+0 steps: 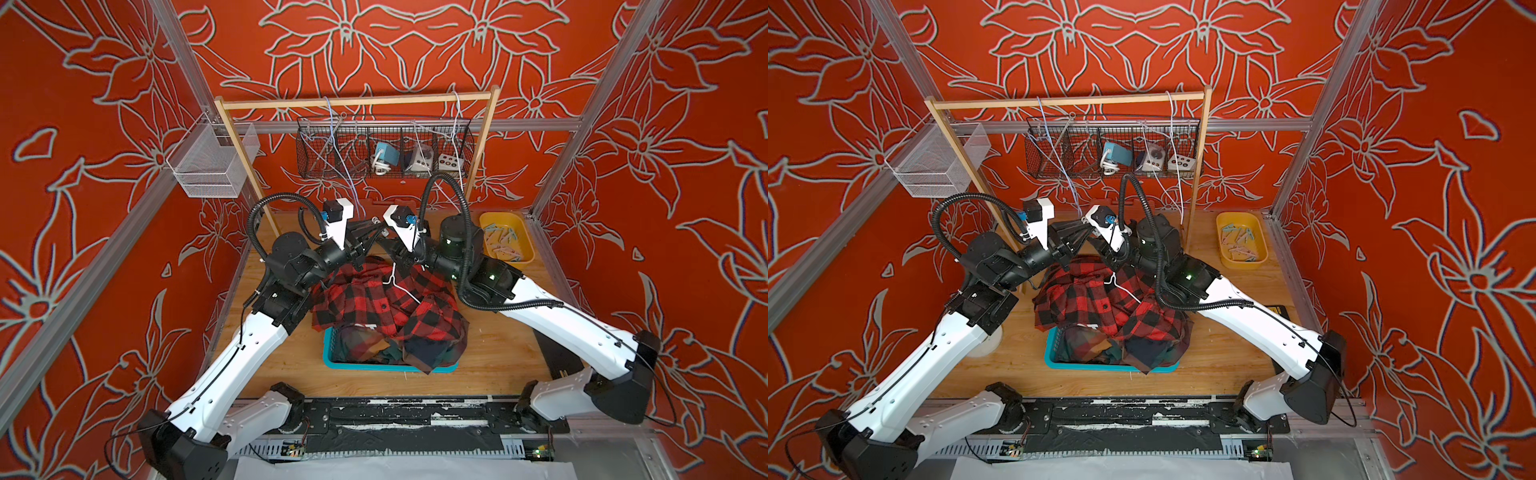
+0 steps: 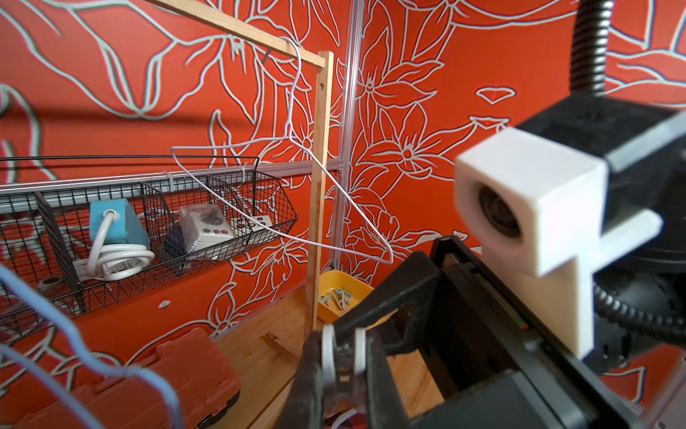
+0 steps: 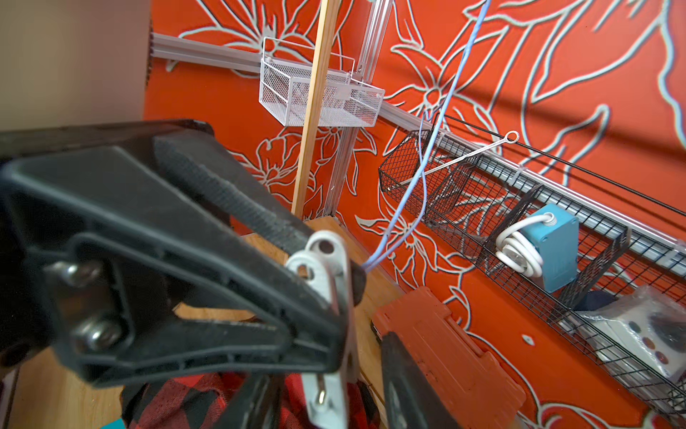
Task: Remove the clothespins securing long-sleeve shirts to the hanger
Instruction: Place the clamp in the storage box.
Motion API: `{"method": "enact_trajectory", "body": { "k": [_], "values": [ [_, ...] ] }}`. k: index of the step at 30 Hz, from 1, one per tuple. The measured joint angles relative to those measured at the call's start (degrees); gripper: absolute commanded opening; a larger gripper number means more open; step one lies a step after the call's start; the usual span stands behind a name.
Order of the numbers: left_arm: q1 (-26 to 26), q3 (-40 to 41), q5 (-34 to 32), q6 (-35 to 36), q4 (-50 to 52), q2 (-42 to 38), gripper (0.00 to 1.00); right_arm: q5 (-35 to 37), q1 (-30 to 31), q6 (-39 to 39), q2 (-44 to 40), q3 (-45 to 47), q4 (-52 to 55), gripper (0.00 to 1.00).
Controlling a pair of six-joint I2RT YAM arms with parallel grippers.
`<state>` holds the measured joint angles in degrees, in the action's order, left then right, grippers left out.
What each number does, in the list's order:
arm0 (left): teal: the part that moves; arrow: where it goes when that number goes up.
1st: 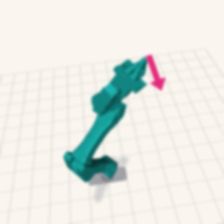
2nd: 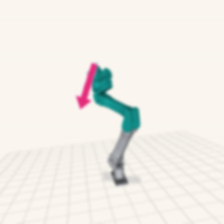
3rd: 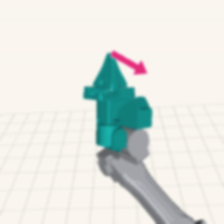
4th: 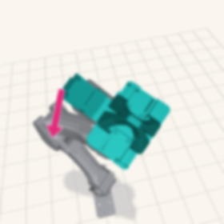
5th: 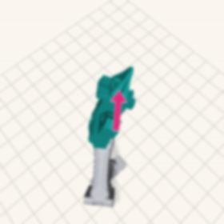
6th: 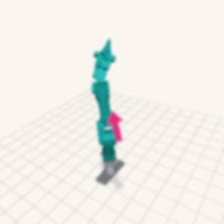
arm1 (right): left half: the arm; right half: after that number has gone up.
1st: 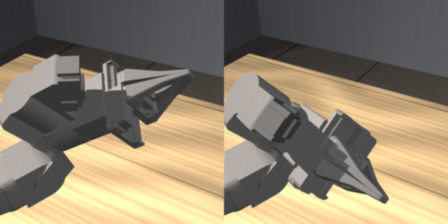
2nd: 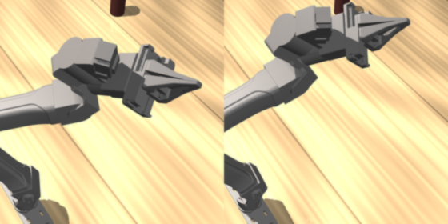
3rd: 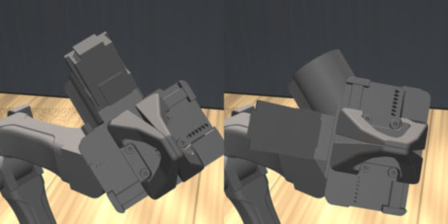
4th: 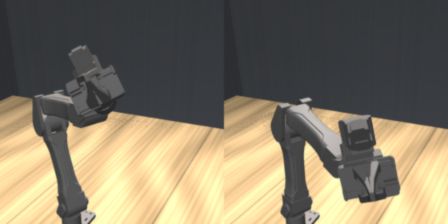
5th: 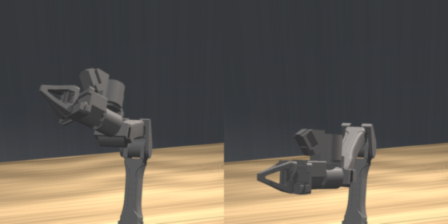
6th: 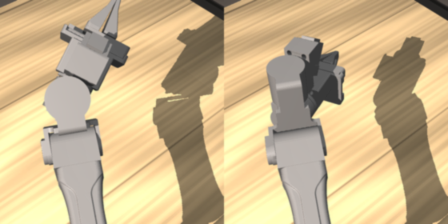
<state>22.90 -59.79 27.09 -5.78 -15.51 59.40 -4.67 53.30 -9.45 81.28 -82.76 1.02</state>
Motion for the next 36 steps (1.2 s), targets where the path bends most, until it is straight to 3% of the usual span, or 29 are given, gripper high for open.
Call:
{"method": "enact_trajectory", "body": {
  "k": [10, 17, 21, 26, 28, 33, 36],
  "values": [
    [0.0, 0.0, 0.83, -0.02, 0.02, 0.02, 0.0, 0.7, 0.0, -0.02, 0.2, 0.0, -0.94, 0.37],
    [0.0, 0.0, 1.53, -0.02, 0.0, 0.28, 0.0, 0.31, 0.09, -0.11, 0.74, 0.0, -1.22, 0.19],
    [-0.02, 0.0, 1.29, -0.24, 0.0, 0.76, 0.0, 0.57, 0.24, -0.59, 1.07, 0.0, -1.01, 0.0],
    [-0.02, -0.11, 1.16, -0.22, 0.09, 0.9, 0.0, 0.79, 0.24, -0.63, 1.09, 0.0, -0.9, 0.0],
    [0.0, -0.46, 1.07, -0.07, 0.57, 0.9, 0.13, 0.9, 0.24, -0.61, 1.09, 0.0, -0.98, 0.0],
    [0.0, -1.92, 1.03, 1.22, 2.45, 0.9, 0.69, 2.32, 0.04, 0.0, 0.9, 0.0, -0.52, 0.0],
    [-0.02, -2.1, 0.98, 2.05, 2.86, 0.39, 0.78, 2.27, -1.18, 1.62, 0.13, 0.02, 0.55, 0.0]
  ]
}}
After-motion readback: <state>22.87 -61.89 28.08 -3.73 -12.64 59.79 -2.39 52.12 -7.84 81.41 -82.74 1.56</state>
